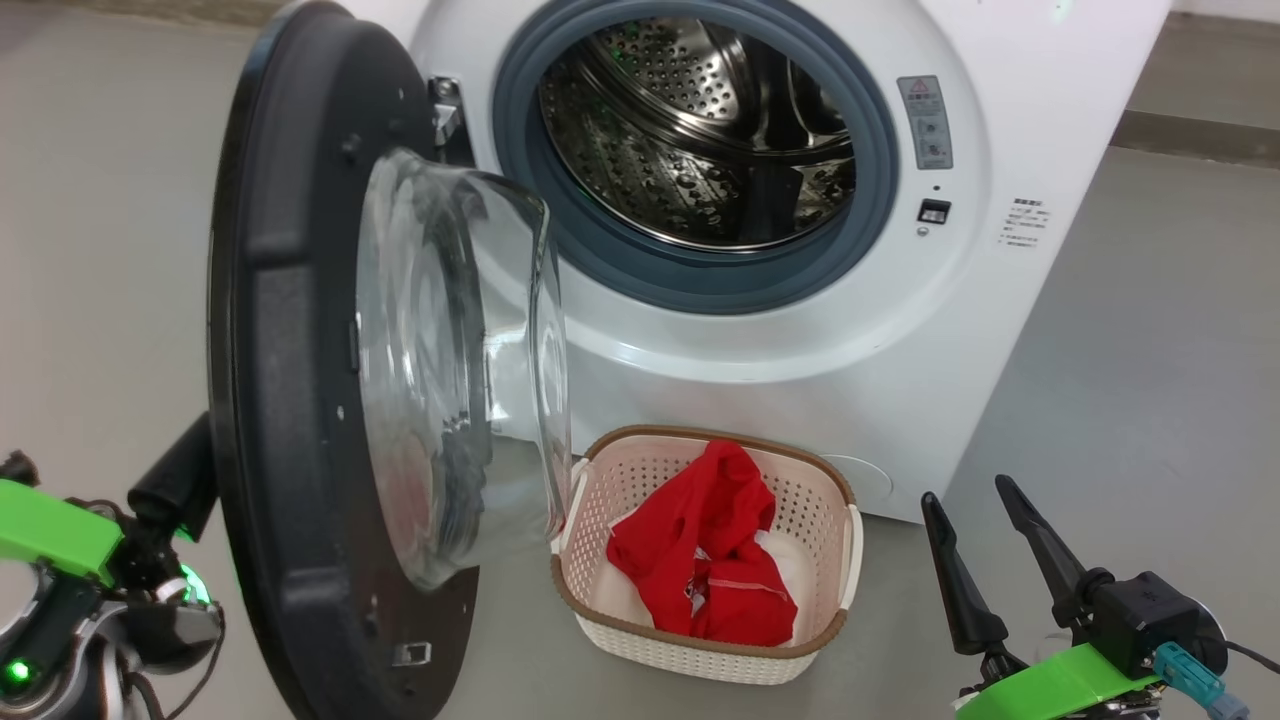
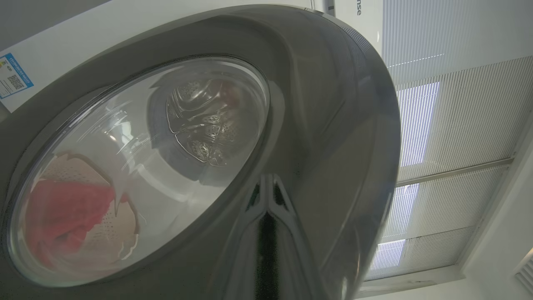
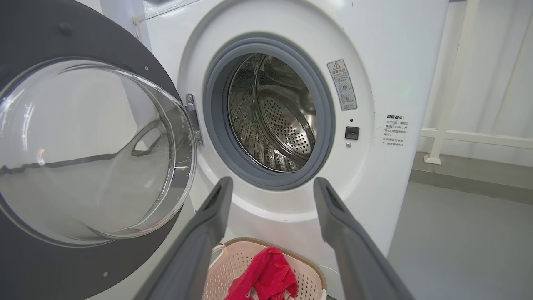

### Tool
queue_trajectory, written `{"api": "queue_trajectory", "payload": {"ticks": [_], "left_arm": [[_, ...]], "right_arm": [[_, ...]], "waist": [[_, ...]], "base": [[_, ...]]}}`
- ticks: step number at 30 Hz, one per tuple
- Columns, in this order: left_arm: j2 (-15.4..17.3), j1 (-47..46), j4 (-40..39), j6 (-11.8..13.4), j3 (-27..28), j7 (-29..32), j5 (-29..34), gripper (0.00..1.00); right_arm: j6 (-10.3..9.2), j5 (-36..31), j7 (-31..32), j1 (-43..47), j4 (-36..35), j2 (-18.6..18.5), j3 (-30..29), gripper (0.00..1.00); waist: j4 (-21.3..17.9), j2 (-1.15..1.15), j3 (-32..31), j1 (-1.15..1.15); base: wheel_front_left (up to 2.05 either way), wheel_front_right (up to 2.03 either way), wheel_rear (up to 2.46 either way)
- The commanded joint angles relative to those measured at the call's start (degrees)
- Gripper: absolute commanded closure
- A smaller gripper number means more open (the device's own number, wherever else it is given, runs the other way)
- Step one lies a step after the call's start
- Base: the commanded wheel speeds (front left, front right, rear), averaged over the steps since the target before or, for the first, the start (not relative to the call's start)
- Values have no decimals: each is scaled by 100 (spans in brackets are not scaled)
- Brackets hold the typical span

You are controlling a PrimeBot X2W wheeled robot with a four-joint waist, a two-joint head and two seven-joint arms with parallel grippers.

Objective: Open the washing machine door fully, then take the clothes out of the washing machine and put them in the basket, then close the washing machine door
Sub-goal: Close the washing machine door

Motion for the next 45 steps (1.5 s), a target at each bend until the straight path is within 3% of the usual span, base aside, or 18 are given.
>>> {"api": "queue_trajectory", "payload": {"ticks": [1, 22, 45], "left_arm": [[64, 2, -253, 14, -17, -4, -151, 100], [61, 415, -904, 41, -864, -662, -956, 100], [61, 33, -514, -231, -1425, -1550, -1378, 100]], "right_arm": [[35, 36, -37, -101, -142, -59, 128, 0], [35, 23, -37, -165, -116, -59, 109, 0], [35, 5, -37, -335, -75, -59, 101, 0]], "waist": [[-99, 0, 22, 0], [-716, 0, 124, 0], [-1611, 0, 430, 0]], "base": [[0, 0, 0], [0, 0, 0], [0, 0, 0]]}}
